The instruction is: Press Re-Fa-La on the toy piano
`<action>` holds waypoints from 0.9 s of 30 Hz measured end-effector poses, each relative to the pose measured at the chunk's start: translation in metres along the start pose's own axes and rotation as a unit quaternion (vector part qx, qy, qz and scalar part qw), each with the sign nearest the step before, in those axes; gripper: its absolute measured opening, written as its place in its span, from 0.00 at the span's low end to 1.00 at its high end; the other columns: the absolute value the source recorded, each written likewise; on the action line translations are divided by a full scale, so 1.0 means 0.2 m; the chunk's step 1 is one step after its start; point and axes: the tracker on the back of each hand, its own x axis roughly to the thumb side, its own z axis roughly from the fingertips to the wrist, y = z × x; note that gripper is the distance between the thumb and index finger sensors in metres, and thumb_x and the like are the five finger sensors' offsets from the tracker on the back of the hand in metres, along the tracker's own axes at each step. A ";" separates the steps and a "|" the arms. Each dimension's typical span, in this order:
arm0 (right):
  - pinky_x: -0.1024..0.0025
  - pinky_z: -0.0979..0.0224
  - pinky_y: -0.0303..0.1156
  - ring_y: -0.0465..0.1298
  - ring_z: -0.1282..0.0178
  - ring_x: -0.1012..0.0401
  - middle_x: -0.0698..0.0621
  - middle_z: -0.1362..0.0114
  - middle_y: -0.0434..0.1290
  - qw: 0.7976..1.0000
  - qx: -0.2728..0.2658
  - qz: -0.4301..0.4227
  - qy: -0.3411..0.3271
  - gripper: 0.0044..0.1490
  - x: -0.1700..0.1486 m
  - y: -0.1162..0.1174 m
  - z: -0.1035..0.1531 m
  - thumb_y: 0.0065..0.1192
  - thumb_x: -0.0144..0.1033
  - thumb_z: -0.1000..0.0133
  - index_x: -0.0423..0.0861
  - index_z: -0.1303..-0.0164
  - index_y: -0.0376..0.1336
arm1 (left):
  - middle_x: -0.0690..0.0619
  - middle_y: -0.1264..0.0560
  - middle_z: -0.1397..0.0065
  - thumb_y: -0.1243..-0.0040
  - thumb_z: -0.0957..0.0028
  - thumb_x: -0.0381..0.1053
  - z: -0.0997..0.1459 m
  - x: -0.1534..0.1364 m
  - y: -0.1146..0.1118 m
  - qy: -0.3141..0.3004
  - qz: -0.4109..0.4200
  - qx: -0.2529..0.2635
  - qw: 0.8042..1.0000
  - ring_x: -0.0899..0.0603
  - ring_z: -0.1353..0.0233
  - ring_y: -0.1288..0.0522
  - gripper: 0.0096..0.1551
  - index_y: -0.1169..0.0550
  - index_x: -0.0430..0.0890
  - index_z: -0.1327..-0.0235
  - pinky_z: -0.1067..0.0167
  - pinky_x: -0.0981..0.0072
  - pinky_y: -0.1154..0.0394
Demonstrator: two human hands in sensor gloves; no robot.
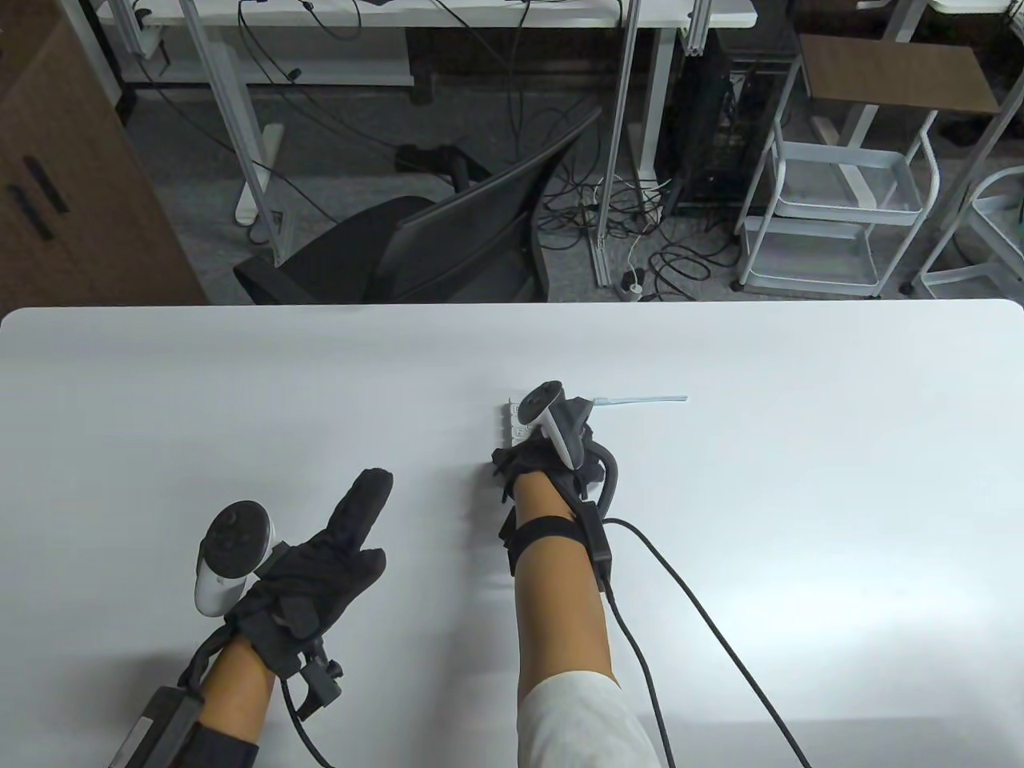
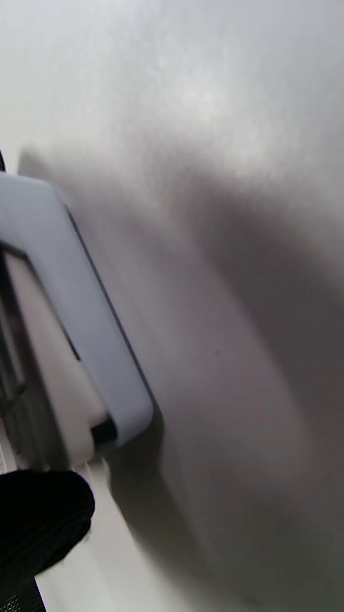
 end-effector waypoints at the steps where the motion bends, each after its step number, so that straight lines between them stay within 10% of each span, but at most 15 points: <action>1: 0.39 0.24 0.55 0.54 0.22 0.39 0.40 0.19 0.41 1.000 -0.004 -0.012 0.001 0.68 0.01 0.00 0.00 0.75 0.64 0.50 0.53 0.21 0.33 | 0.50 0.68 0.15 0.50 0.48 0.83 0.00 0.00 0.00 0.000 0.000 0.000 1.000 0.33 0.16 0.73 0.57 0.58 0.60 0.17 0.35 0.26 0.69; 14: 0.36 0.24 0.50 0.52 0.20 0.37 0.41 0.19 0.41 0.987 0.019 -0.030 -0.155 0.66 -0.10 -0.20 0.11 0.81 0.51 0.51 0.51 0.21 0.37 | 0.50 0.68 0.15 0.50 0.48 0.83 0.00 0.00 -0.01 -0.001 -0.004 -0.005 1.000 0.33 0.16 0.73 0.57 0.58 0.60 0.17 0.35 0.26 0.69; 27: 0.35 0.22 0.45 0.51 0.18 0.39 0.43 0.18 0.42 0.923 0.079 0.061 -0.371 0.66 -0.24 -0.24 0.51 0.85 0.46 0.54 0.53 0.20 0.40 | 0.50 0.68 0.15 0.50 0.48 0.83 0.00 0.00 -0.02 0.001 -0.011 -0.006 1.000 0.33 0.16 0.73 0.57 0.58 0.60 0.17 0.35 0.26 0.69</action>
